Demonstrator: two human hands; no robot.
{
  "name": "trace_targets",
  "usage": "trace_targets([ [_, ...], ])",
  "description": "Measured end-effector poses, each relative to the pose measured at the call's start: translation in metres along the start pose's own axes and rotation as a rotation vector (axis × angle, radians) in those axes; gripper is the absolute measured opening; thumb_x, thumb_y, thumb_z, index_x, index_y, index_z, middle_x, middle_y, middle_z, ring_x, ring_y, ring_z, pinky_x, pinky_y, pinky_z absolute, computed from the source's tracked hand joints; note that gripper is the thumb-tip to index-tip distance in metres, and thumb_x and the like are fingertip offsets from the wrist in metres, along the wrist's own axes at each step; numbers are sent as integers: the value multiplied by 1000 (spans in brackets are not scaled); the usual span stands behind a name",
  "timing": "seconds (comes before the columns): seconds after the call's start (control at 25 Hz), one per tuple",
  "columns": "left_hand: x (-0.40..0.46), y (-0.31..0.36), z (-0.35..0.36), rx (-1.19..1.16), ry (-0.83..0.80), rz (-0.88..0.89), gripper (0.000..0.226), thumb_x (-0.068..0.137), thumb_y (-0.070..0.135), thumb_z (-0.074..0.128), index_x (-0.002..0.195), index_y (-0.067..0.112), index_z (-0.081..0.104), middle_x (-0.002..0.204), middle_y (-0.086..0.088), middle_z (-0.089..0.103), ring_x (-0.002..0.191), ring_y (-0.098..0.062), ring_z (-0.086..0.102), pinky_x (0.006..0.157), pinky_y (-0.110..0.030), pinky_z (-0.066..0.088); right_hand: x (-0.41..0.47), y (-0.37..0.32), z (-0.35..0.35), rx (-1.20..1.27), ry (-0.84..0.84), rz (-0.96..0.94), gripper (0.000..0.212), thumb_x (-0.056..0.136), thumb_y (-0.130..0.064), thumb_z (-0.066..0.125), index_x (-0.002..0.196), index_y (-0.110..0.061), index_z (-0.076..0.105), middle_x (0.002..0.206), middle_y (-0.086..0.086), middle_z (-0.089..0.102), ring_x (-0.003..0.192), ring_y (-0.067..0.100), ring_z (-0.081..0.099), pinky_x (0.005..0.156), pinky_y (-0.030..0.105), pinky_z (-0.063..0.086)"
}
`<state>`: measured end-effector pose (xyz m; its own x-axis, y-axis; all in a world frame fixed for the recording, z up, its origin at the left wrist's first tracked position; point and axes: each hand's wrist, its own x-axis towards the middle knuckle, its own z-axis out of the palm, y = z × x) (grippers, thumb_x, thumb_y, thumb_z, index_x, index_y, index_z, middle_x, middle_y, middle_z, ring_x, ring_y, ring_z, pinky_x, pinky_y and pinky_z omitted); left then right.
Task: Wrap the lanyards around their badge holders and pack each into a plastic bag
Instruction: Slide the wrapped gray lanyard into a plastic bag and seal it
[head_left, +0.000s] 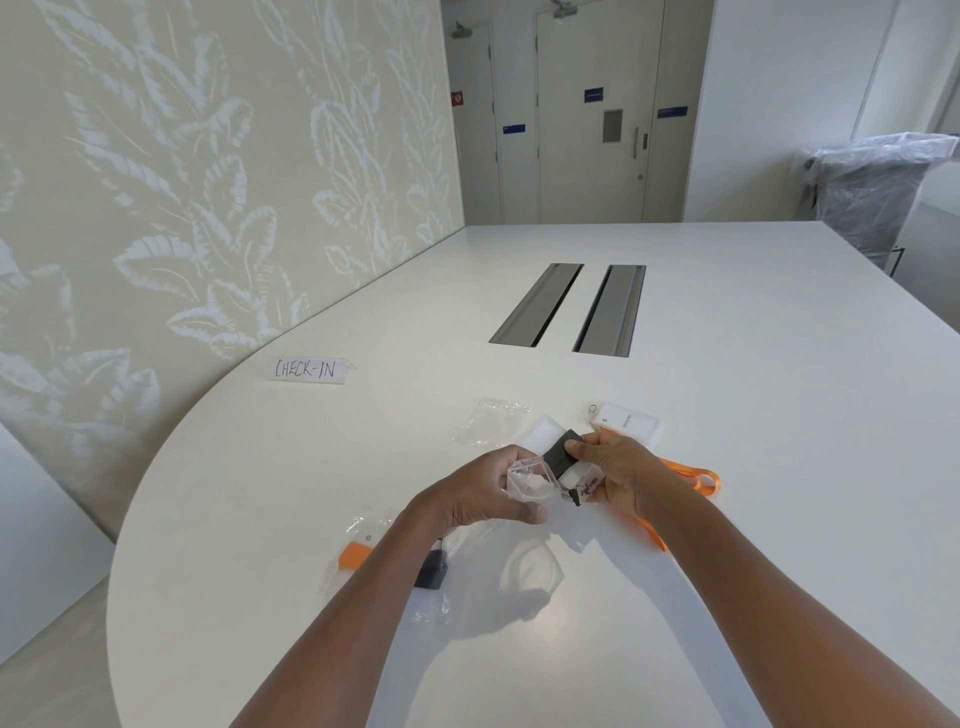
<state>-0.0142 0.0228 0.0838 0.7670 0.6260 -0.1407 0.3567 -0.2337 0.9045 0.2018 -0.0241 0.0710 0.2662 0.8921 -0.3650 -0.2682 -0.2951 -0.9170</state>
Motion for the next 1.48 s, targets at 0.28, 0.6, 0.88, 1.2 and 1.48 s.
trace_targets([
  [0.28, -1, 4, 2, -80, 3, 27, 57, 75, 23, 88, 125, 19, 60, 110, -1, 70, 101, -12, 66, 95, -34, 51, -1, 1, -2, 95, -43, -38, 3, 94, -2, 64, 94, -2, 61, 77, 17, 70, 64, 26, 68, 58, 37, 59],
  [0.6, -5, -1, -17, 274, 56, 0, 64, 73, 35, 89, 124, 29, 50, 124, 15, 61, 106, -17, 63, 90, -29, 51, 1, -3, -8, 18, 102, -159, 22, 81, 3, 77, 96, -5, 64, 90, 18, 67, 62, 29, 66, 48, 34, 54],
  [0.88, 4, -6, -22, 886, 329, -99, 73, 74, 38, 79, 134, 28, 38, 124, 8, 56, 111, -19, 58, 97, -42, 39, 0, -3, -1, -100, 123, -202, 26, 78, 0, 81, 96, -9, 65, 75, 11, 69, 54, 23, 66, 48, 29, 54],
  [1.2, 9, -5, -14, 1024, 405, -29, 69, 79, 38, 76, 135, 23, 38, 126, 2, 56, 113, -24, 58, 96, -46, 41, -5, 7, 14, -181, 60, -202, 32, 73, -1, 85, 98, -9, 67, 89, 18, 71, 68, 30, 65, 55, 35, 56],
  [1.48, 12, -7, -7, 1131, 419, -30, 66, 79, 36, 75, 132, 21, 39, 124, 1, 54, 106, -24, 56, 90, -43, 40, -12, 5, 18, -294, 55, -201, 39, 70, -4, 88, 100, -7, 64, 87, 13, 69, 67, 25, 64, 58, 35, 57],
])
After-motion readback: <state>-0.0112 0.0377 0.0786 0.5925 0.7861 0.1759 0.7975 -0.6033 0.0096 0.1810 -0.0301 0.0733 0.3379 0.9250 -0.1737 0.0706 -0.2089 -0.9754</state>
